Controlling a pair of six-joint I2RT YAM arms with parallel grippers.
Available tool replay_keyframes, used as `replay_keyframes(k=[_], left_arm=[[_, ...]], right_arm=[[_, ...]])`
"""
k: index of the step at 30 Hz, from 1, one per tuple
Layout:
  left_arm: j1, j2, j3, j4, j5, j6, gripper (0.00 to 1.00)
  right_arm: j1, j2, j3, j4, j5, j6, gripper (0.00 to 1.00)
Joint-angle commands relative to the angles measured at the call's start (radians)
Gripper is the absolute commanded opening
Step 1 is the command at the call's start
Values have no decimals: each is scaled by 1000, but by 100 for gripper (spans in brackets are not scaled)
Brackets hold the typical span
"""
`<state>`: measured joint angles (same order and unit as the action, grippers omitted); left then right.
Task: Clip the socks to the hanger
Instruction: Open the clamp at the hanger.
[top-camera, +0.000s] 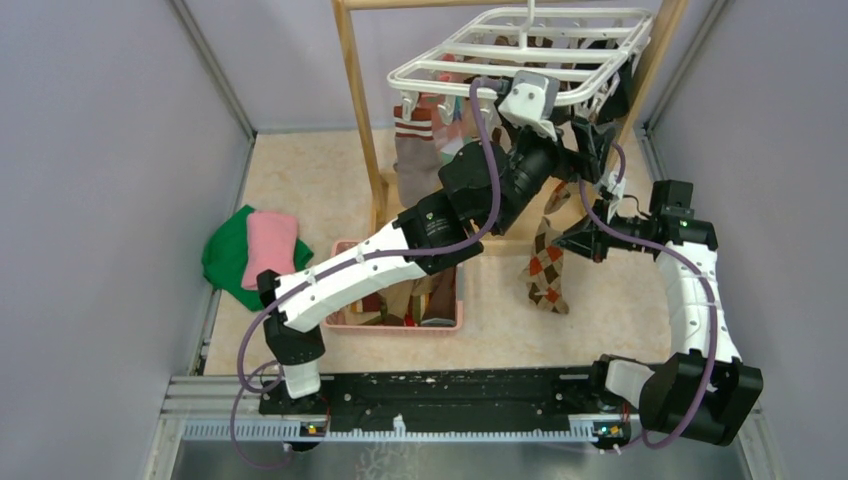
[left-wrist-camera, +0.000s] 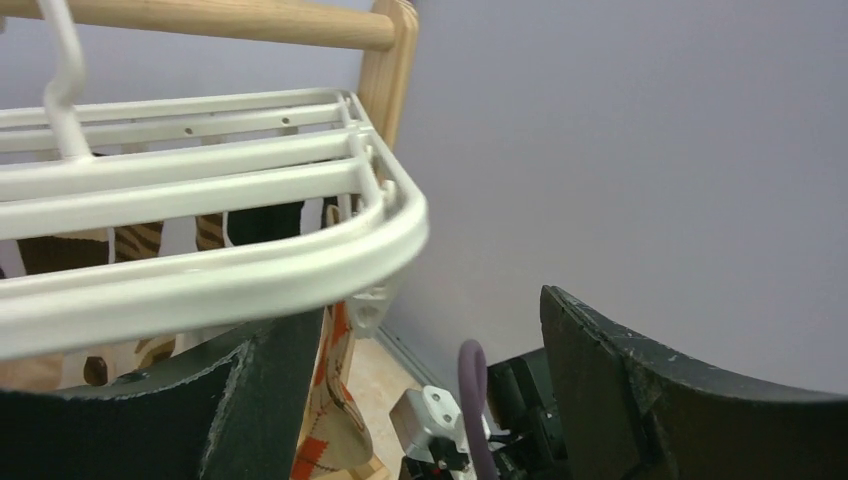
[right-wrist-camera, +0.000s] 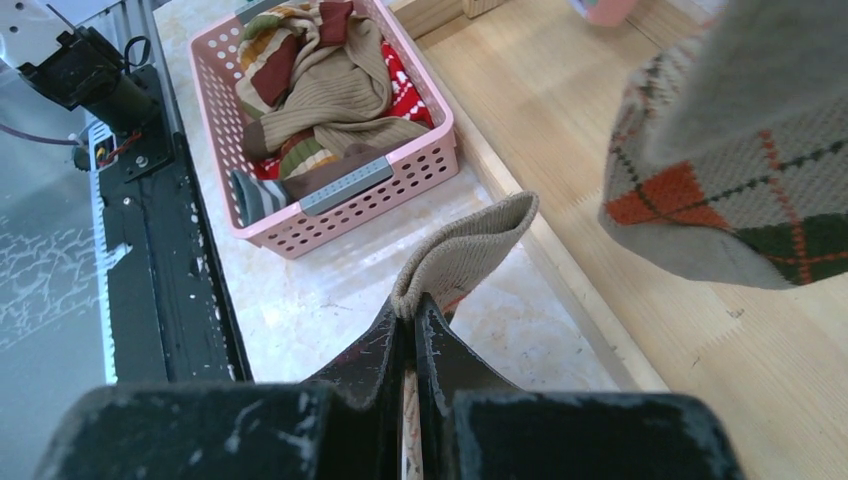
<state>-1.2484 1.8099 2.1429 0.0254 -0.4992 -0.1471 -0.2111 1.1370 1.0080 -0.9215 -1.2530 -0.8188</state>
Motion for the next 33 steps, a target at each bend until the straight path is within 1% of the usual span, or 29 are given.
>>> replay_keyframes(k=[1,7,11,18,28,33], left_arm=[[28,26,74,-56,-50,-83,84],[49,80,142,-68,-57,-98,82],[50,100,168,-56,-65,-81,78],[51,111,168,-33,-110,-46,72],[58,117,154,52,-130,-39,72],[65,114,138,76,-127,-49,65]], right_arm=[[17,-18,33,-6,-16,-16,0],[22,-14,35,-11,-13,-19,0],[24,-12,34,-14,-9,-23,0],[24,-5,38,-25,-9,-34,0],[24,-5,41,-39,-11,-46,0],[24,-5,41,-41,-10,-49,0]])
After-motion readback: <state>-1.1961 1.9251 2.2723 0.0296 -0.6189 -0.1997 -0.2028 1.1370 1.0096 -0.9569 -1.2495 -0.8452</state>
